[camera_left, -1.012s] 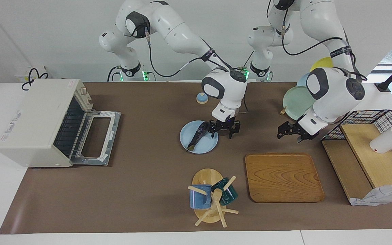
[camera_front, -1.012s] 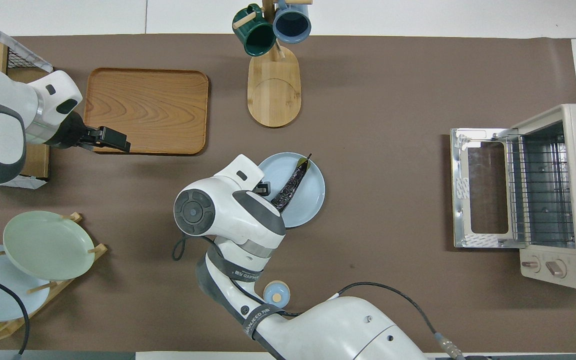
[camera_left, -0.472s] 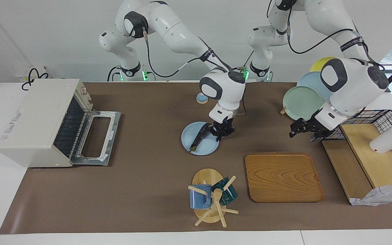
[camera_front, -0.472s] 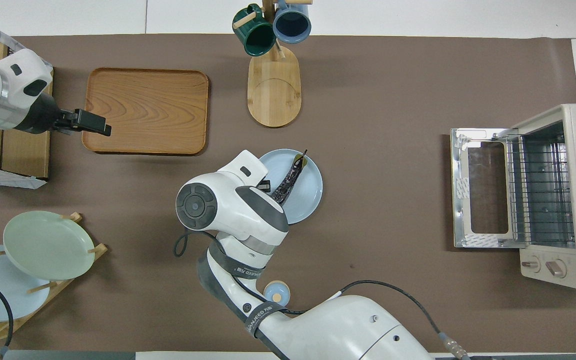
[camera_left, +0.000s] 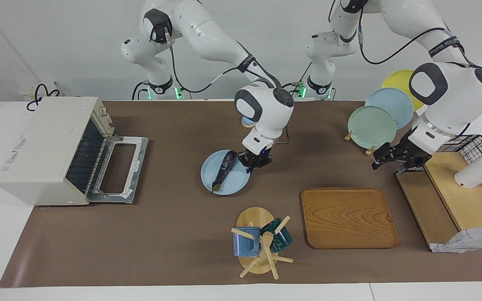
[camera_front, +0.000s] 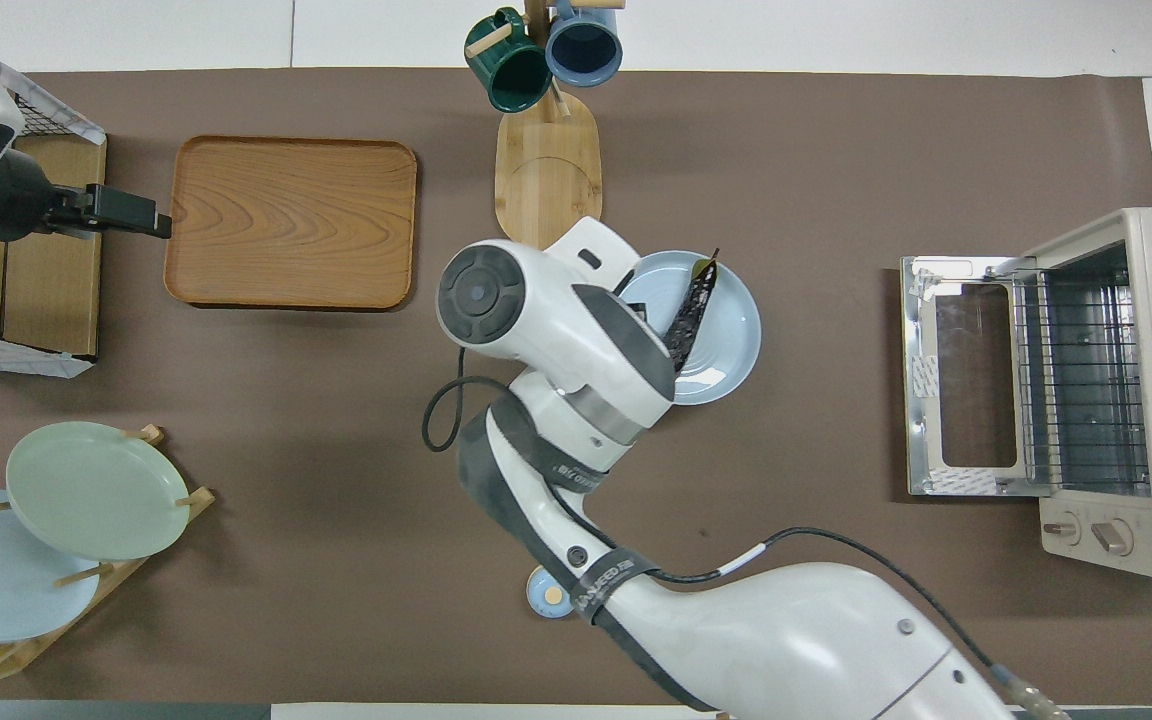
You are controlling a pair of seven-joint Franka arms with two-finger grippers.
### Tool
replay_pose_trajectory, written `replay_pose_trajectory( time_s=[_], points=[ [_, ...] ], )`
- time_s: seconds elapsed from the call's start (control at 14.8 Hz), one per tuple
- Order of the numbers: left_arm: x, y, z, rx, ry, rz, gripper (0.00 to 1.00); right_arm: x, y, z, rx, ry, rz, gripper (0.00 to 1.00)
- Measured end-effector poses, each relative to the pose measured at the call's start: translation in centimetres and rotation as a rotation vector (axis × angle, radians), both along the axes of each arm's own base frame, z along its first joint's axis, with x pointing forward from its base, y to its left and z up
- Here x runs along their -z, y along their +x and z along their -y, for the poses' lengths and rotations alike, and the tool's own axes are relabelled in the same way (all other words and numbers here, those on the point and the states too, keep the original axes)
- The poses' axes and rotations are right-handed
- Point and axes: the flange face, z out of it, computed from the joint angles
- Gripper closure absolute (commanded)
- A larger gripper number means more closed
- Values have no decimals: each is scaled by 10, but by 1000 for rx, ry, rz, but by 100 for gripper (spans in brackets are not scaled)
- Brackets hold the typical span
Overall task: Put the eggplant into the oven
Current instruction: 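Carry the eggplant into the open oven with the right gripper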
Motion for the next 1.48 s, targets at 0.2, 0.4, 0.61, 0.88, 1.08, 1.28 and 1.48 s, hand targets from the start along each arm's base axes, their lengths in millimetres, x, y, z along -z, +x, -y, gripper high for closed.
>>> replay_pose_trajectory(
  time_s=[0.2,0.4,0.61,0.88,1.08,1.28,1.48],
  points=[
    [-6,-1,0,0,2,9,0,-28,26,80,60,-9,-25,100],
    [-6,-1,1,1,24,5,0,-36,28,173,124,-3,-56,100],
    [-9,-2,3,0,34,9,0,-28,3,248,142,19,-75,100],
    [-12,-3,5,1,35,9,0,-13,-26,310,147,33,-109,100],
    [-12,-4,8,6,35,6,0,-10,-29,329,121,-1,-122,100],
    [-13,-6,15,29,62,-1,0,-7,-31,349,110,-17,-138,100],
    [-18,-10,19,44,81,-10,0,-9,-32,385,89,-12,-163,100]
  ],
)
